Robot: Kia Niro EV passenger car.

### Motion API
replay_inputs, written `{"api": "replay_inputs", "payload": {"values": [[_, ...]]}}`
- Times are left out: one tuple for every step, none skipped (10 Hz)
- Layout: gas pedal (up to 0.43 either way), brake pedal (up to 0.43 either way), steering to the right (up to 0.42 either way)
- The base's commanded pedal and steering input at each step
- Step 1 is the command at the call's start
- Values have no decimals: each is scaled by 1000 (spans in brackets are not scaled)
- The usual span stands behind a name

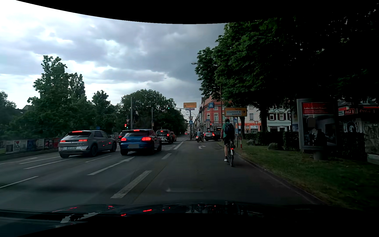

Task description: Follow the waypoints while adhering to traffic rules and regulations

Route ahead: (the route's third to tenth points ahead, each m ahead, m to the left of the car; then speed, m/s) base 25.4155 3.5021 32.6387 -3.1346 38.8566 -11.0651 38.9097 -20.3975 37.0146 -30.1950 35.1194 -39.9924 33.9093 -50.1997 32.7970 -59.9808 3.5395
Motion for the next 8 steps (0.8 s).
{"api": "replay_inputs", "payload": {"values": [[8, 0, -2], [8, 0, -2], [8, 0, -2], [8, 0, -2], [8, 0, -1], [8, 0, 0], [8, 0, 1], [8, 0, 2]]}}
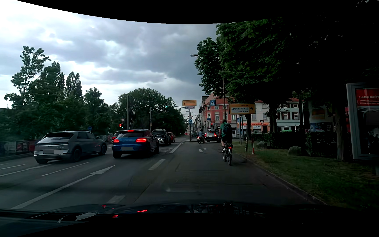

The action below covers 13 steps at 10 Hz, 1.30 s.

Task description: Follow the waypoints while adhering to traffic rules and regulations

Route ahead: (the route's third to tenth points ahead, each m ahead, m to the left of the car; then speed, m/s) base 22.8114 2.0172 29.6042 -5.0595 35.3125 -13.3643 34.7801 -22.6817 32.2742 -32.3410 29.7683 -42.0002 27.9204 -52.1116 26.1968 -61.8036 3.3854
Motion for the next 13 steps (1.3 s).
{"api": "replay_inputs", "payload": {"values": [[8, 0, 3], [8, 0, 3], [8, 0, 4], [8, 0, 4], [8, 0, 4], [8, 0, 3], [8, 0, 3], [8, 0, 3], [8, 0, 3], [8, 0, 3], [8, 0, 3], [8, 0, 3], [8, 0, 2]]}}
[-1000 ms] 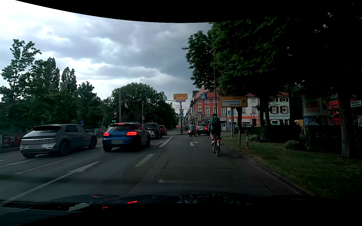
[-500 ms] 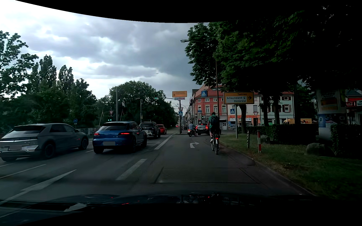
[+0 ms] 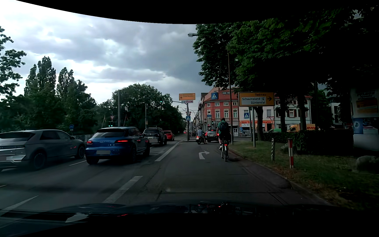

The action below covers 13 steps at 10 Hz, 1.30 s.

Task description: Follow the waypoints while adhering to traffic rules and regulations

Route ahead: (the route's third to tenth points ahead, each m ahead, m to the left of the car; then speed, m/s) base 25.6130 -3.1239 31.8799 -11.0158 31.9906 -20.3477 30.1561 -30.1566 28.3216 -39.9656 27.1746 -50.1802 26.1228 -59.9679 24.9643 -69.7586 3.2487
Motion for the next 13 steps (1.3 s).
{"api": "replay_inputs", "payload": {"values": [[8, 0, 1], [8, 0, 1], [20, 0, 1], [20, 0, 1], [20, 0, -1], [20, 0, -6], [20, 0, -7], [20, 0, -5], [20, 0, -5], [0, 0, -5], [0, 0, -5], [0, 0, -5], [0, 0, -5]]}}
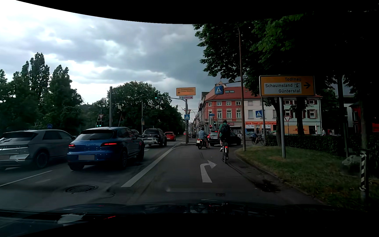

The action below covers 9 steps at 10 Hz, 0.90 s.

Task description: Follow the waypoints while adhering to traffic rules and regulations

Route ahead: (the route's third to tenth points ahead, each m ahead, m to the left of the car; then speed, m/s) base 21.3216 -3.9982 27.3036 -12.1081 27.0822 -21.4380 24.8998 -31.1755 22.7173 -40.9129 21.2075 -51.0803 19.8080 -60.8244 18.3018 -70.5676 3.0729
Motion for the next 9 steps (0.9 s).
{"api": "replay_inputs", "payload": {"values": [[0, 0, -5], [0, 0, -7], [0, 0, -6], [0, 0, -4], [0, 0, -4], [0, 0, -5], [0, 0, -5], [0, 0, -5], [0, 0, -5]]}}
